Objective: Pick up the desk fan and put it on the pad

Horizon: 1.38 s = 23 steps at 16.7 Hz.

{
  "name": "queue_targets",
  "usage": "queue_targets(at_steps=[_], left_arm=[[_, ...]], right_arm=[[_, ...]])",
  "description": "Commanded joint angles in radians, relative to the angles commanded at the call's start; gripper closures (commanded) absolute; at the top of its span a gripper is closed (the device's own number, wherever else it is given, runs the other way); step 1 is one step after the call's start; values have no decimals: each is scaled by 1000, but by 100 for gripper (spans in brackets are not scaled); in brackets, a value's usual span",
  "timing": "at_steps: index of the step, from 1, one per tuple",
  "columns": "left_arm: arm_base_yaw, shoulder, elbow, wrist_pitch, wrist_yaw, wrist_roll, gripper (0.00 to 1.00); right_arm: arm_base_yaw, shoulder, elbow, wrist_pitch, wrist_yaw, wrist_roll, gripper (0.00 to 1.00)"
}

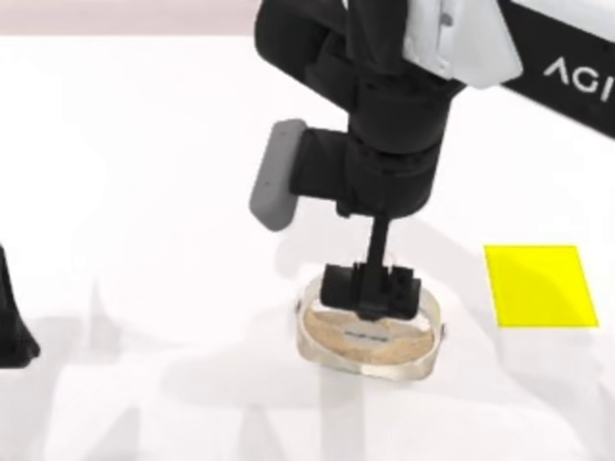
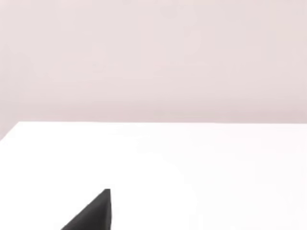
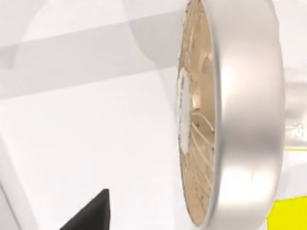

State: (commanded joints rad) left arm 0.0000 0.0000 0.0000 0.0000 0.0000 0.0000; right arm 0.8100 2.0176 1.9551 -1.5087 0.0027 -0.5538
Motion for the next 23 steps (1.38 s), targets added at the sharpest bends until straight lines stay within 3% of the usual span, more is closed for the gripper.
queue_targets(at_steps=[16,23], left_arm=[[0,0,0,0,0,0,0],[0,0,0,0,0,0,0]], right_arm=[[2,-16,-222,206,0,2,0],[2,-16,-222,206,0,2,53]])
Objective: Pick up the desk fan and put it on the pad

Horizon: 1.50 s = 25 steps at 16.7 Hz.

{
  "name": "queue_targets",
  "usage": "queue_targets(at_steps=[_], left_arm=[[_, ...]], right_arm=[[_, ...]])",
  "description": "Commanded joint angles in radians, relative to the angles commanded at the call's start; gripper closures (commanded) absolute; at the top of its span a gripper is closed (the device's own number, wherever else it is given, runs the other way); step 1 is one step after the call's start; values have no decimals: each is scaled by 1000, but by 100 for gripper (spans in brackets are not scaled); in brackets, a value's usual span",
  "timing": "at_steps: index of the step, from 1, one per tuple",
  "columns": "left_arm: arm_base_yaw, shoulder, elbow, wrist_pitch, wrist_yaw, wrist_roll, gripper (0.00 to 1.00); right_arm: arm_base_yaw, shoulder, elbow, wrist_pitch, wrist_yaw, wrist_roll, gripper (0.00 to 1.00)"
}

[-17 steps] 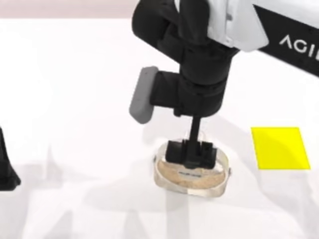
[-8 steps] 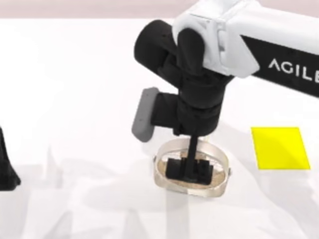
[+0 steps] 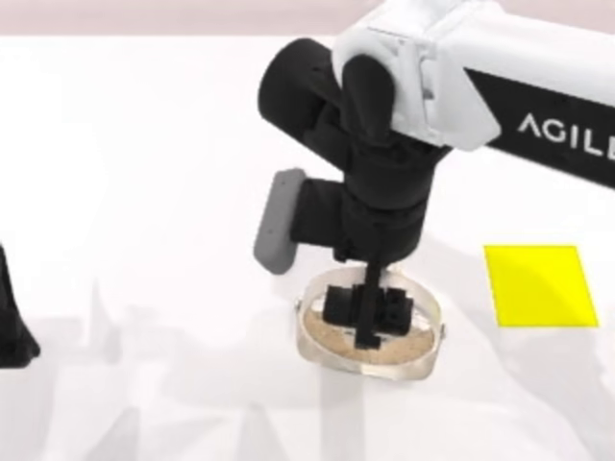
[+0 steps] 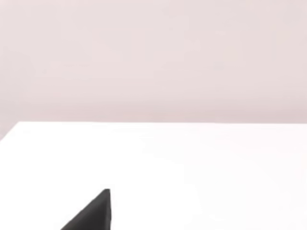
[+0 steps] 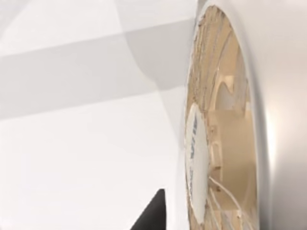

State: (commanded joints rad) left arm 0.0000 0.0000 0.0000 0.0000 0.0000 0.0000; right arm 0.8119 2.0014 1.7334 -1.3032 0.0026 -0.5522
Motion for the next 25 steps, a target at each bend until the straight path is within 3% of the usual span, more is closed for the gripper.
queue_targets(at_steps=[6,7,16,25], left_arm=[[0,0,0,0,0,0,0],[0,0,0,0,0,0,0],[0,0,0,0,0,0,0],[0,0,0,0,0,0,0]], right_arm=[[0,0,0,0,0,0,98],[0,0,0,0,0,0,100],[-2,0,4,-4,0,1,100],[6,16,222,-206,0,0,100]])
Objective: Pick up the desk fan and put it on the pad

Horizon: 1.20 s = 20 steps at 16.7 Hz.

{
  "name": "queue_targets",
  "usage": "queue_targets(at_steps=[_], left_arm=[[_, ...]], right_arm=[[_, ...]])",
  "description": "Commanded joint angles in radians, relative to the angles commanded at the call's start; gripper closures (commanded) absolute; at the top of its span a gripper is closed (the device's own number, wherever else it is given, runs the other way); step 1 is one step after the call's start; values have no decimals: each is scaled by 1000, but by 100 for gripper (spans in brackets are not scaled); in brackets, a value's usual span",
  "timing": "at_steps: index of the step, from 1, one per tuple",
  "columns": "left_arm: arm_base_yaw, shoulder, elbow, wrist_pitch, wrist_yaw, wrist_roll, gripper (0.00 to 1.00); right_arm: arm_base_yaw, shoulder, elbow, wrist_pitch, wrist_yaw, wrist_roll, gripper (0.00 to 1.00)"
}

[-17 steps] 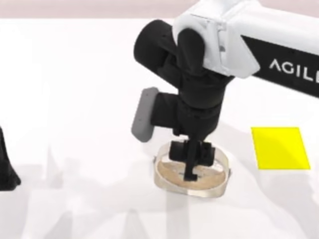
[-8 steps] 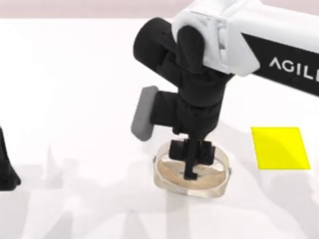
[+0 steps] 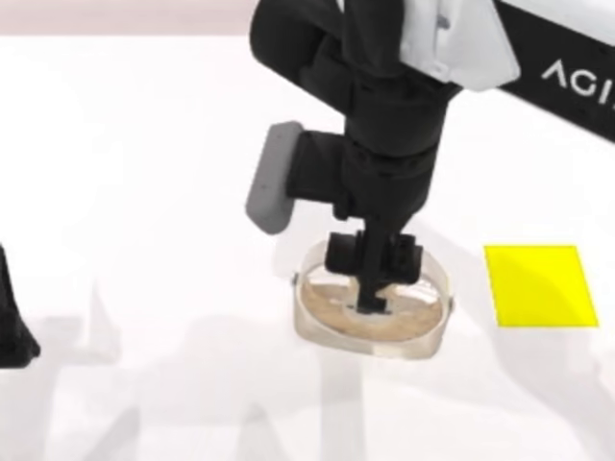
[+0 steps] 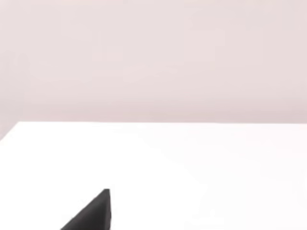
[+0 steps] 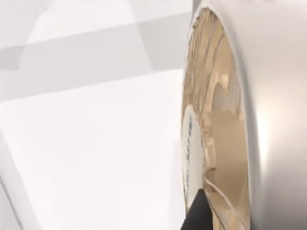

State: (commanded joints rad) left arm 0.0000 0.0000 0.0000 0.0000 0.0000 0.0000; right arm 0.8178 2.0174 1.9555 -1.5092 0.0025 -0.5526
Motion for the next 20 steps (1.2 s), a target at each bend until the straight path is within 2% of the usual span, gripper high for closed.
queue_targets(at_steps=[4,7,16,20], left_arm=[[0,0,0,0,0,0,0],[0,0,0,0,0,0,0],[0,0,0,0,0,0,0],[0,0,0,0,0,0,0]], right_arm=[[-6,-3,-4,3,0,-1,100],[-59,-20,-38,11,0,-69,100],[-433,-176,-270,98,2,-609,100],[-528,-217,-334,121,3,-720,100]])
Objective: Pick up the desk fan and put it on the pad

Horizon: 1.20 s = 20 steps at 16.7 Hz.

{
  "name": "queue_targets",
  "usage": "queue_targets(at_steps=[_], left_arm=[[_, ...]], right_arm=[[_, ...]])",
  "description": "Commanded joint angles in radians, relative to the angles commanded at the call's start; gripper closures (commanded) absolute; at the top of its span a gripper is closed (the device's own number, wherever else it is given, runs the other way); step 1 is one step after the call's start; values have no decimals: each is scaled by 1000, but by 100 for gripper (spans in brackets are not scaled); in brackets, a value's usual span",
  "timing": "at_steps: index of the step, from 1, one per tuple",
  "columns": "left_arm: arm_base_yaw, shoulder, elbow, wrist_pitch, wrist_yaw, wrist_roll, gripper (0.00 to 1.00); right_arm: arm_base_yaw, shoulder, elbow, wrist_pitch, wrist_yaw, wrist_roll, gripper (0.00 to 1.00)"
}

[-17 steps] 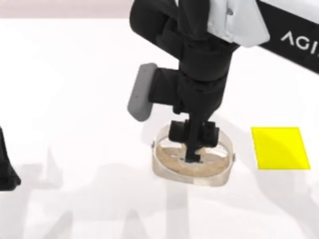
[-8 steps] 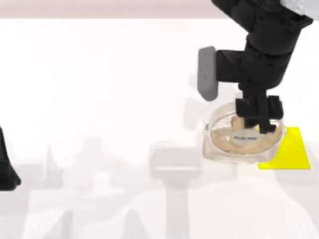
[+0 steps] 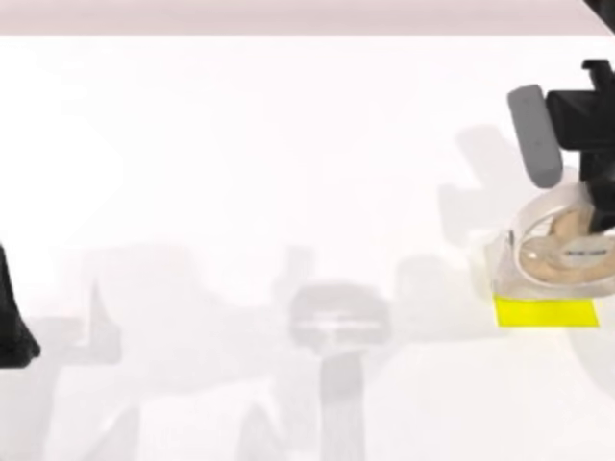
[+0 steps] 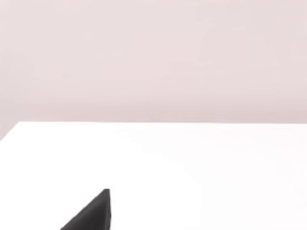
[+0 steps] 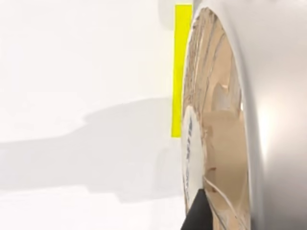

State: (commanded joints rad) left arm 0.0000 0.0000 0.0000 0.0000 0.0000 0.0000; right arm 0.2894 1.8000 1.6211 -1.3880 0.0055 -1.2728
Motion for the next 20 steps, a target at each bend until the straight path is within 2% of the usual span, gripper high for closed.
queue_targets(at_steps=[5,11,15,20], left_arm=[[0,0,0,0,0,0,0],[0,0,0,0,0,0,0],[0,0,0,0,0,0,0],[0,0,0,0,0,0,0]], right_arm=[[2,3,-2,2,0,1,100],[-4,13,-119,131,0,-4,100],[-4,13,-122,135,0,-4,100],[-4,13,-122,135,0,-4,62]])
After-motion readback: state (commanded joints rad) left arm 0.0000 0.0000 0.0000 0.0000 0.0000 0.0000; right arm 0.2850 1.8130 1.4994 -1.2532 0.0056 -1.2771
